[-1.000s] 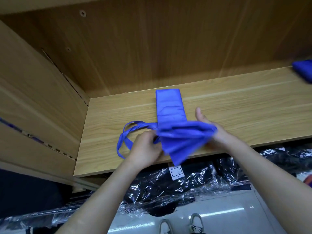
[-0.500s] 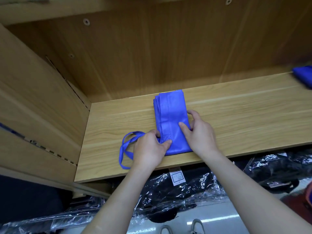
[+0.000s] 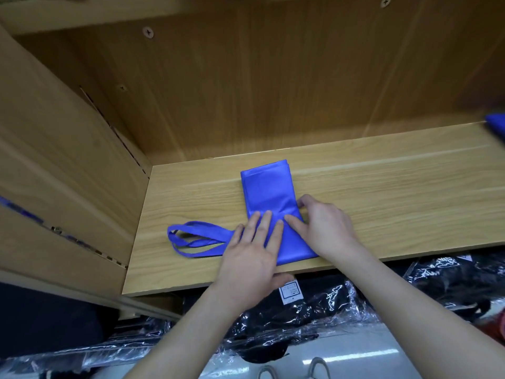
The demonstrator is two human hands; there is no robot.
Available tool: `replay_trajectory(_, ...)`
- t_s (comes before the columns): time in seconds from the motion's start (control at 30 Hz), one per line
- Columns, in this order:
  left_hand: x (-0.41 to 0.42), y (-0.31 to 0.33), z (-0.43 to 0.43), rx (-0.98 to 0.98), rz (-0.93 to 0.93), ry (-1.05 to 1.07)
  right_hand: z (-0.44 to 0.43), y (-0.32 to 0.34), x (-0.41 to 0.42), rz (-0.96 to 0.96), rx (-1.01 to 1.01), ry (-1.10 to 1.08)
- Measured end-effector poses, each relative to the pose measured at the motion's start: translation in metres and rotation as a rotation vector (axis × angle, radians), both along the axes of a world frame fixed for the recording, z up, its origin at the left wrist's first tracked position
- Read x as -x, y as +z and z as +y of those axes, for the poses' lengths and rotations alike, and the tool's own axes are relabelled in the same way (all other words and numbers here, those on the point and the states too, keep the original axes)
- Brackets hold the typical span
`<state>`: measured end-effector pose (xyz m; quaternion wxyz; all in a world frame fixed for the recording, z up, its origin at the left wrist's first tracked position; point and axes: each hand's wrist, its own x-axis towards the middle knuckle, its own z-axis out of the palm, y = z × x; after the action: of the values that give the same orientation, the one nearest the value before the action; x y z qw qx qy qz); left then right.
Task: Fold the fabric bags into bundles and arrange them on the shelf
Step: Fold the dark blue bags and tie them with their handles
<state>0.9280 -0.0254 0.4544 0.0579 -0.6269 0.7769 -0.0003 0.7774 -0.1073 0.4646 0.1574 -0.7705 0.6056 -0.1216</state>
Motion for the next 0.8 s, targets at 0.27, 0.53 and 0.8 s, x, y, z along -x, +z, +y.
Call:
replay_trajectory(0.27,-0.009,0.004,0.021,-0.004,0.042,-0.071,-0.017,0.006,-0.006,-0.581,-0.220,0.121)
replay_trajectory(0.53,-0.013,0.021,0.051,-0.175,0.172,-0.089,-0.048,0.013,-0.025,-0.450,-0.393,0.326)
replay_trajectory(0.8,-0.045,0.019,0.034,-0.164,0.867,0.153,-0.040,0.009,-0.026,-0.360,-0.398,0.329)
